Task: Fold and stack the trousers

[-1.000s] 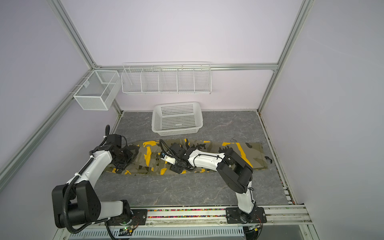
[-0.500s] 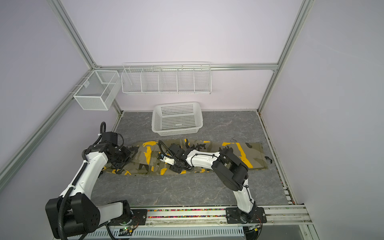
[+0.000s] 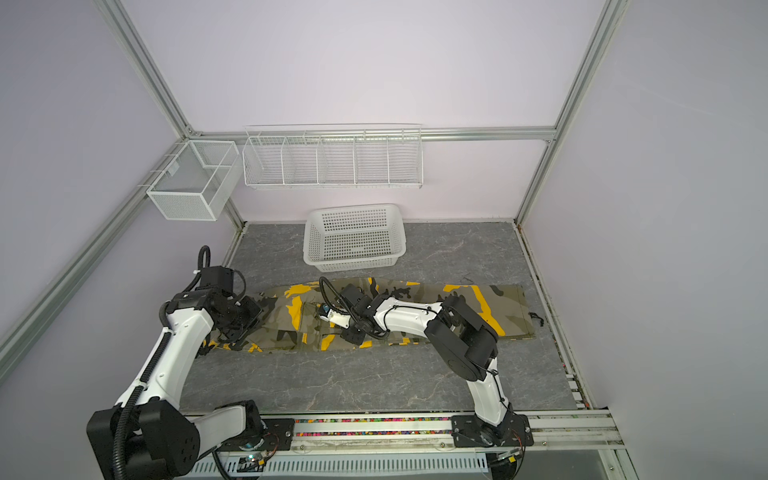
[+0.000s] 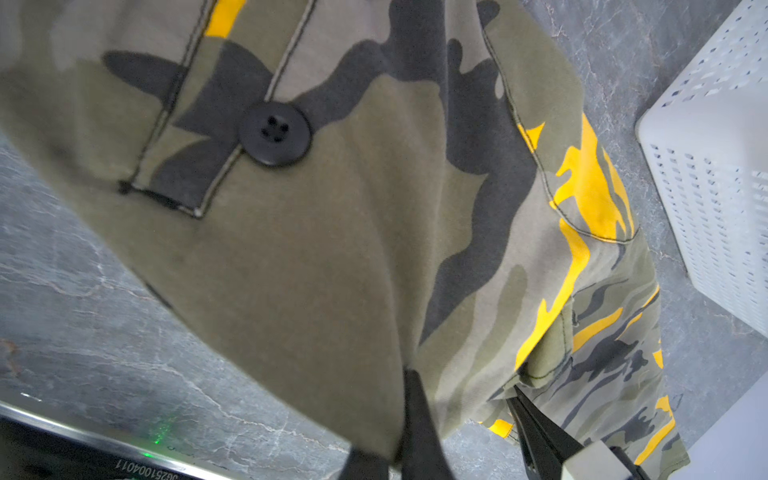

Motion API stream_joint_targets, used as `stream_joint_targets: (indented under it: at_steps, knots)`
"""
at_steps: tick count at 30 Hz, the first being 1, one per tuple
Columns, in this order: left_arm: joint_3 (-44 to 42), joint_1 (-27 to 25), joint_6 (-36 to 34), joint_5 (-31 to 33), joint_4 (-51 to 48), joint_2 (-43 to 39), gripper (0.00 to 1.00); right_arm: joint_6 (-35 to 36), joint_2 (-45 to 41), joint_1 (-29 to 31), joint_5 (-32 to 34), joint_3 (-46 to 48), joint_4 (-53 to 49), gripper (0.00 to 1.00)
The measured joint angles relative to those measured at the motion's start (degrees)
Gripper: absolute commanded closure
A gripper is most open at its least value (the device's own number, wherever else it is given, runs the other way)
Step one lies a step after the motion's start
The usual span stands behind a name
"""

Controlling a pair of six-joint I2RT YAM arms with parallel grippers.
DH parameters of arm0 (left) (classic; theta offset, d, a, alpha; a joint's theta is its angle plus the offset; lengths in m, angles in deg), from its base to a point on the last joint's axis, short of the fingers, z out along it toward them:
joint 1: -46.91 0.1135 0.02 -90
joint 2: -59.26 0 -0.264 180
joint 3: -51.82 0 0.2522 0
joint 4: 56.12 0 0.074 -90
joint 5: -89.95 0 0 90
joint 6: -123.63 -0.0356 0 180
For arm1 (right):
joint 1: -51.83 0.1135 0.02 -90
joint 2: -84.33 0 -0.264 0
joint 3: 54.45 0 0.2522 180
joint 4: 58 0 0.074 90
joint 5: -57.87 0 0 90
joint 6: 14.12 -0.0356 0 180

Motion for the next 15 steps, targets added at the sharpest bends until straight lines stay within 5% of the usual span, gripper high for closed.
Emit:
stream_joint_targets:
  at_steps: [15]
  knots:
    - [0.94,0.00,-4.81,5.62,-1.46,2.67,1.00,-1.11,-10.21,1.40,-6.93,1.44,-6.97,0.93]
